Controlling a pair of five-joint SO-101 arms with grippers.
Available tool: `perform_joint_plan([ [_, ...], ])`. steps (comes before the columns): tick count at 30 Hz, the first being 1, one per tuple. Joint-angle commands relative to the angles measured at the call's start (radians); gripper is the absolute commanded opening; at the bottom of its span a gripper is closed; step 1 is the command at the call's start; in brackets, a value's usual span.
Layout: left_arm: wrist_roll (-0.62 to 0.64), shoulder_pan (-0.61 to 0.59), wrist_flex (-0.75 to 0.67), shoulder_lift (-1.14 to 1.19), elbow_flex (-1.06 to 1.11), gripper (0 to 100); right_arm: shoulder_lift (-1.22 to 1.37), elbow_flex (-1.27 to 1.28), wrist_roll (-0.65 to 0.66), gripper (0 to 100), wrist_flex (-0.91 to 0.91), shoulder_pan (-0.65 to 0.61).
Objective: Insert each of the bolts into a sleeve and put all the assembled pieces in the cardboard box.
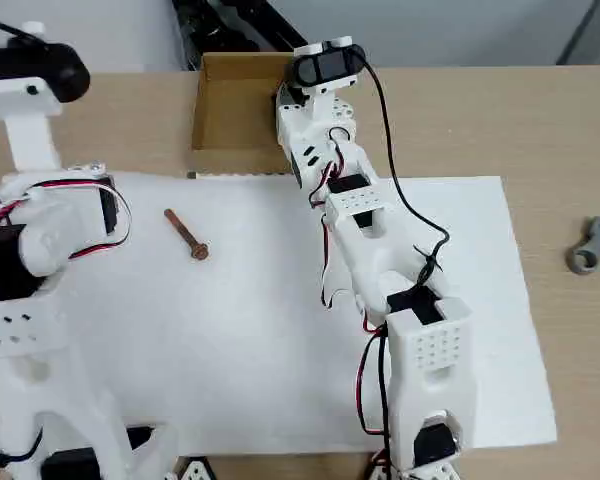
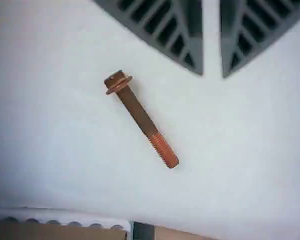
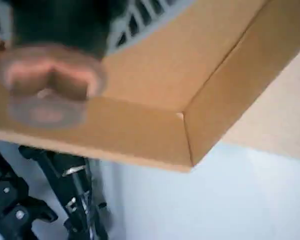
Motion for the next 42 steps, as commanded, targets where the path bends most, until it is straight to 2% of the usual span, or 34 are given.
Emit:
perform_joint_plan([
  [1, -0.018, -0.006, 0.017, -0.026, 0.002, 1, -0.038, -0.072, 0.005, 17.3, 0.05, -0.008],
  [5, -0.018, -0.008, 0.017, -0.026, 0.002, 1, -0.088, -0.066, 0.003, 19.4, 0.131, -0.021],
  [11, -0.018, -0.008, 0.015, -0.026, 0.002, 1, -0.174, -0.066, 0.005, 19.5, 0.16, -0.022],
  [15, -0.017, -0.008, 0.015, -0.026, 0.004, 1, -0.259, -0.066, 0.003, 19.3, 0.302, -0.028],
  [18, -0.017, -0.006, 0.015, -0.02, 0.005, 1, -0.332, -0.066, 0.003, 13.7, 0.43, -0.035],
  [21, -0.017, -0.003, 0.015, -0.015, 0.008, 1, -0.412, -0.066, 0.002, 0.5, 0.541, -0.038],
  [26, 0.012, -0.002, 0.014, -0.014, 0.088, 1, -0.536, -0.023, 0.002, 0.8, 0.673, -0.028],
  [33, 0.095, -0.003, -0.006, 0.089, 0.251, 5, -0.857, 0.264, 0.003, 0.5, 0.788, -0.015],
  [37, 0.097, -0.003, -0.015, 0.193, 0.257, 5, -1.125, 0.554, 0.008, 0.5, 0.817, -0.015],
  [42, 0.121, 0.0, -0.133, 0.203, 0.286, 5, -1.56, 0.942, 0.009, 0.5, 0.809, -0.008],
])
